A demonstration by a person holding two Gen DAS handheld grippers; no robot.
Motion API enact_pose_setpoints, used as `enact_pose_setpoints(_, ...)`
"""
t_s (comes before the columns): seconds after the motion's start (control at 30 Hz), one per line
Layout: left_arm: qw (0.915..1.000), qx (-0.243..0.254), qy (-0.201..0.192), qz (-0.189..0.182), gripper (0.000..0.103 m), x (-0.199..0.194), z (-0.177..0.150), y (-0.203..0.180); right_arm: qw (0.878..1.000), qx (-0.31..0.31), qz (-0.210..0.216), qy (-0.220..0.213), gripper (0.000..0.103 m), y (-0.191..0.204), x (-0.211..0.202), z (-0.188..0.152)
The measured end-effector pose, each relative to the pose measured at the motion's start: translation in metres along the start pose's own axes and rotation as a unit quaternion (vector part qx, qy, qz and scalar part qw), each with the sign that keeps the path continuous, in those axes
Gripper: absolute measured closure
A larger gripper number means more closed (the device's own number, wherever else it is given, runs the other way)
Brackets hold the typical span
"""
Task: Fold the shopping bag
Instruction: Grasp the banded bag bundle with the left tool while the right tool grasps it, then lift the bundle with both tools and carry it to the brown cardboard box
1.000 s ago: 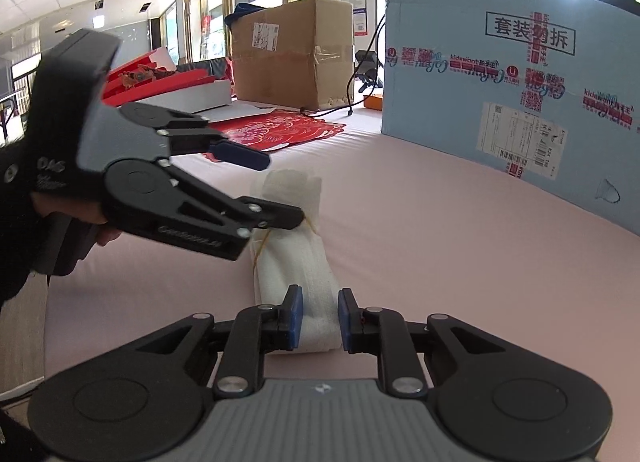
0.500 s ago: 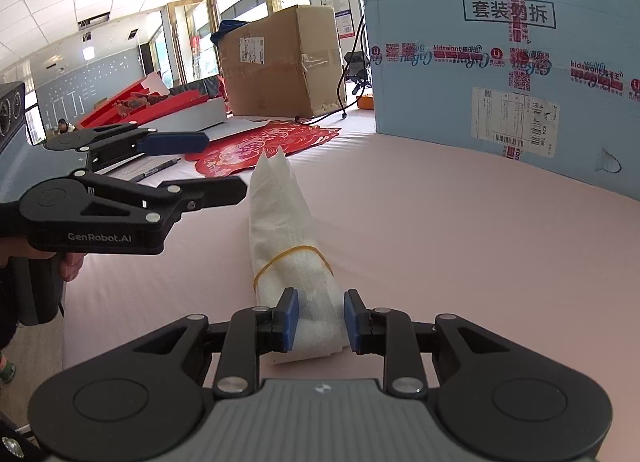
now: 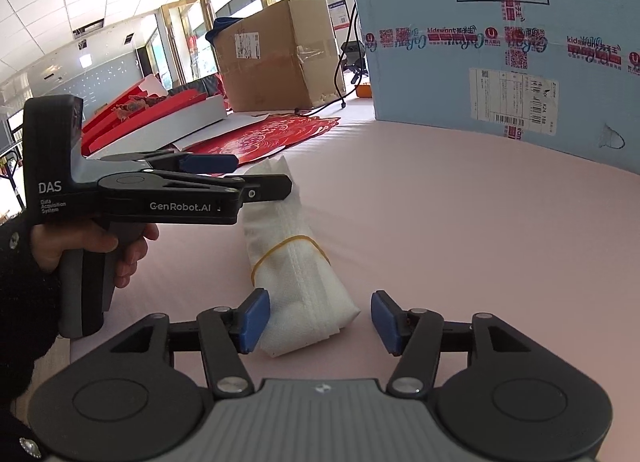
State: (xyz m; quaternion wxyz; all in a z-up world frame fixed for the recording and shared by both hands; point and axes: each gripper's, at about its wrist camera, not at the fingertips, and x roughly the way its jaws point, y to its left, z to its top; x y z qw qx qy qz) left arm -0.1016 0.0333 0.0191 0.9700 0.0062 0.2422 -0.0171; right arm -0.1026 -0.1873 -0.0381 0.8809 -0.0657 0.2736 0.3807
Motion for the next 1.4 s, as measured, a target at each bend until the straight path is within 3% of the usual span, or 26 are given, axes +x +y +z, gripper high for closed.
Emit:
enact_pose_setpoints(0.17, 0.9908, -0.107, 0.051, -0.065, 0.016, 0.018, -0.008, 0.034, 0.999, -0.035, -0.012, 0.012, 0.033, 0.013, 0.0, -0.003)
enact_pose_setpoints(0.3, 0.9864, -0.124, 0.051, -0.094, 0.017, 0.011, -0.013, 0.034, 0.997, -0.047, -0.059, 0.016, 0.035, 0.014, -0.002, -0.004)
enact_pose_setpoints(0.43, 0.9784, -0.141, 0.052, -0.142, 0.017, 0.006, -0.017, 0.026, 0.996, 0.009, -0.093, 0.007, 0.044, -0.011, -0.012, -0.003)
enact_pose_setpoints(0.6, 0.9747, -0.146, 0.049, -0.162, 0.023, 0.007, -0.019, 0.017, 0.99, 0.14, -0.01, -0.023, 0.043, -0.05, -0.02, -0.007)
enact_pose_setpoints(0.67, 0.9741, -0.148, 0.048, -0.164, 0.029, 0.006, -0.019, 0.017, 0.982, 0.185, 0.01, -0.035, 0.052, -0.063, -0.021, -0.011)
enact_pose_setpoints(0.73, 0.9735, -0.148, 0.048, -0.167, 0.029, 0.006, -0.019, 0.015, 0.978, 0.206, 0.014, -0.037, 0.064, -0.069, -0.02, -0.012)
enact_pose_setpoints(0.83, 0.9733, -0.148, 0.045, -0.17, 0.03, 0.006, -0.017, 0.011, 0.978, 0.204, -0.001, -0.042, 0.066, -0.068, -0.022, -0.012)
enact_pose_setpoints(1.0, 0.9704, -0.122, 0.0, -0.208, 0.03, -0.004, 0.004, -0.014, 0.98, 0.182, -0.017, -0.075, 0.066, -0.063, -0.044, -0.011)
enact_pose_setpoints(1.13, 0.9631, -0.091, -0.047, -0.249, 0.03, -0.015, 0.026, -0.042, 0.976, 0.172, -0.032, -0.128, 0.066, -0.066, -0.087, -0.012)
enact_pose_setpoints(1.27, 0.9511, -0.059, -0.093, -0.288, 0.03, -0.025, 0.049, -0.069, 0.968, 0.16, -0.065, -0.183, 0.066, -0.072, -0.135, -0.012)
enact_pose_setpoints(1.4, 0.9347, -0.01, -0.133, -0.329, 0.03, -0.03, 0.076, -0.117, 0.95, 0.134, -0.129, -0.252, 0.066, -0.075, -0.198, -0.013)
